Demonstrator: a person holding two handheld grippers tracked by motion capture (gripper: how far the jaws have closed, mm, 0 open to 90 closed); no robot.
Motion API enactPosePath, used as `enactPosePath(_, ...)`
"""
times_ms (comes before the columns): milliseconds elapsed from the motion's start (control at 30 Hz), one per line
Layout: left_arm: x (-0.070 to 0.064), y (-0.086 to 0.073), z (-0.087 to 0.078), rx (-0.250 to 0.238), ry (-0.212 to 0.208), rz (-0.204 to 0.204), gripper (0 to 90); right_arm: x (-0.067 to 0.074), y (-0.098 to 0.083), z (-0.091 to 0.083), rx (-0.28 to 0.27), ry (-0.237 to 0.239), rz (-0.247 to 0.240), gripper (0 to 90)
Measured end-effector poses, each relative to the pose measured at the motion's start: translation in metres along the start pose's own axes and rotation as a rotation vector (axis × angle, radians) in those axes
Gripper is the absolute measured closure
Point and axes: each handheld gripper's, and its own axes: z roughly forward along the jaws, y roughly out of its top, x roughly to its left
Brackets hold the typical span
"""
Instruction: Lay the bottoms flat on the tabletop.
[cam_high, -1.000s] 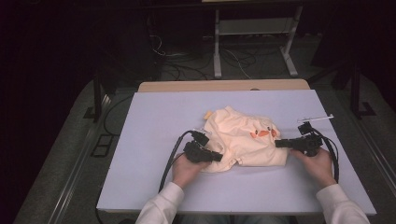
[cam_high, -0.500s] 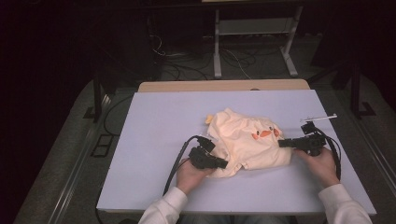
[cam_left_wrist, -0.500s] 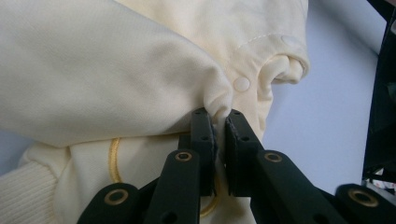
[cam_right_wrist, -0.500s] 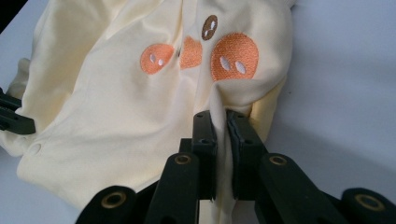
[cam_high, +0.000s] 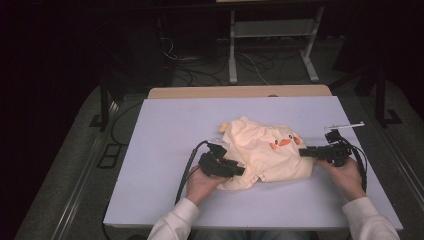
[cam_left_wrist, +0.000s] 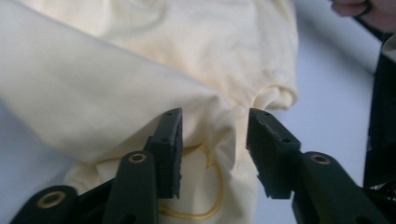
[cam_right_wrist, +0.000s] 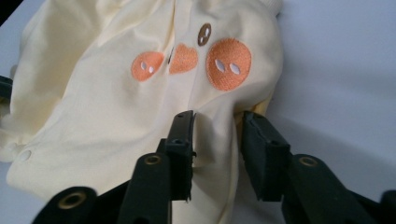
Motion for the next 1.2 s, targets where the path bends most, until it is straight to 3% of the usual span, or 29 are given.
enactPosePath(133,-0.001,0.005,-0.005,-0.049,0.016,0.014,40.8,0.002,0.005,-0.008,-0.07,-0.007,-0.008,46.3)
enactPosePath(200,-0.001,0.006,-0.006,-0.06,0.021,0.02,39.4,0.002,0.006,-0.008,-0.085,-0.003,-0.013,44.1)
enactPosePath(333,-0.001,0.014,-0.01,-0.091,0.042,0.041,31.2,0.009,0.014,-0.009,-0.133,0.005,-0.054,31.7)
enactPosePath(467,-0.001,0.021,-0.013,-0.107,0.051,0.064,23.6,0.018,0.022,-0.003,-0.146,-0.014,-0.101,19.1)
enactPosePath(700,0.0,0.035,-0.014,-0.06,0.094,0.12,13.7,0.026,0.032,0.007,-0.149,-0.007,-0.142,14.4)
enactPosePath(933,0.003,0.058,-0.007,-0.035,0.08,0.143,13.4,0.032,0.04,0.021,-0.125,-0.011,-0.167,14.7)
enactPosePath(1100,0.011,0.074,0.003,-0.005,0.088,0.139,13.6,0.032,0.044,0.027,-0.113,-0.008,-0.176,15.8)
enactPosePath(1200,0.019,0.081,0.01,0.008,0.066,0.113,15.3,0.031,0.046,0.032,-0.109,-0.001,-0.176,17.4)
